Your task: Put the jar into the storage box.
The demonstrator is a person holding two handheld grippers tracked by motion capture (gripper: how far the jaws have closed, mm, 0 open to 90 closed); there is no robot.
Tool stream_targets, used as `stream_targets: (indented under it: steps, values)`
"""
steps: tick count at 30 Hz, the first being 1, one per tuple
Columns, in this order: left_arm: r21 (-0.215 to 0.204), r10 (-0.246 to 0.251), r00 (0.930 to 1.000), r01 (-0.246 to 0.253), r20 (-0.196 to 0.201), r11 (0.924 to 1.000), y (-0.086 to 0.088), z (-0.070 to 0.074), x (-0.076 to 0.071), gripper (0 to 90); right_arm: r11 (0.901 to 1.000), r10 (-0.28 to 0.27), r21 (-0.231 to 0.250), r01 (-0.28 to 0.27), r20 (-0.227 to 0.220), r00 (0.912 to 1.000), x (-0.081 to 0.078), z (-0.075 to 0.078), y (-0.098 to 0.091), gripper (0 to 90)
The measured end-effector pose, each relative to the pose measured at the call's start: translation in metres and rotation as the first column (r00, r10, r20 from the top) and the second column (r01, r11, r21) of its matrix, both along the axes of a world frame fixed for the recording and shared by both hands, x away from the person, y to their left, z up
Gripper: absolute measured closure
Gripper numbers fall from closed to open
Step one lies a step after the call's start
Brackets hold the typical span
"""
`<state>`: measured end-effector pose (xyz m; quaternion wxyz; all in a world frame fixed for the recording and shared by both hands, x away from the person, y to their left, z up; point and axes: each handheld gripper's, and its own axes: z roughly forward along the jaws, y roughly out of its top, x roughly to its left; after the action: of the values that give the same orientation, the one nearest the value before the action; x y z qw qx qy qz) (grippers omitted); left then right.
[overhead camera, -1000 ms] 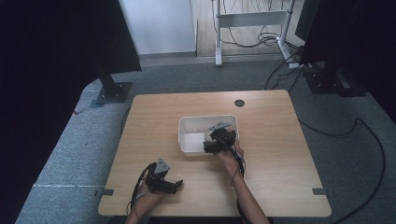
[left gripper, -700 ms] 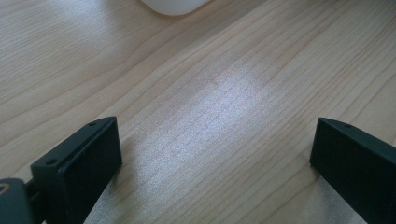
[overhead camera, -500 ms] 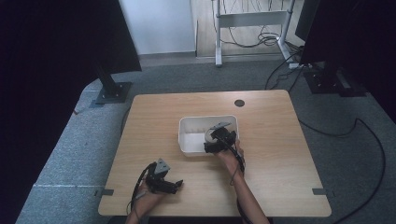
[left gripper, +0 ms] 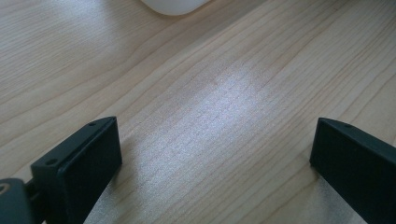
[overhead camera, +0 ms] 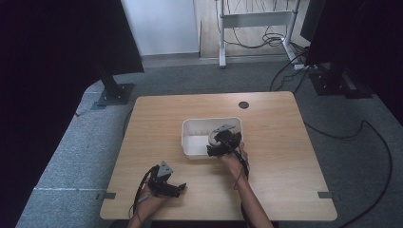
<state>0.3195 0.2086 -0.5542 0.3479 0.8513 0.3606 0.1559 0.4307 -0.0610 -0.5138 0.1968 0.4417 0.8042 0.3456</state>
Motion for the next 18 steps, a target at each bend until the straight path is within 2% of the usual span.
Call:
stream_targets:
  steps: [13, 18]
  values:
    - [0.0, 0.0, 1.0, 0.0, 0.0, 1.0, 0.0, 0.0, 0.0, 1.8, 0.9996, 0.025, -0.016, -0.024, 0.044, 0.9987, -0.01, 0.016, -0.004, 3.4]
    - [0.0, 0.0, 1.0, 0.0, 0.0, 1.0, 0.0, 0.0, 0.0, 1.7, 0.9992, 0.033, -0.023, -0.032, 0.047, 0.9983, -0.013, 0.021, -0.006, 3.4]
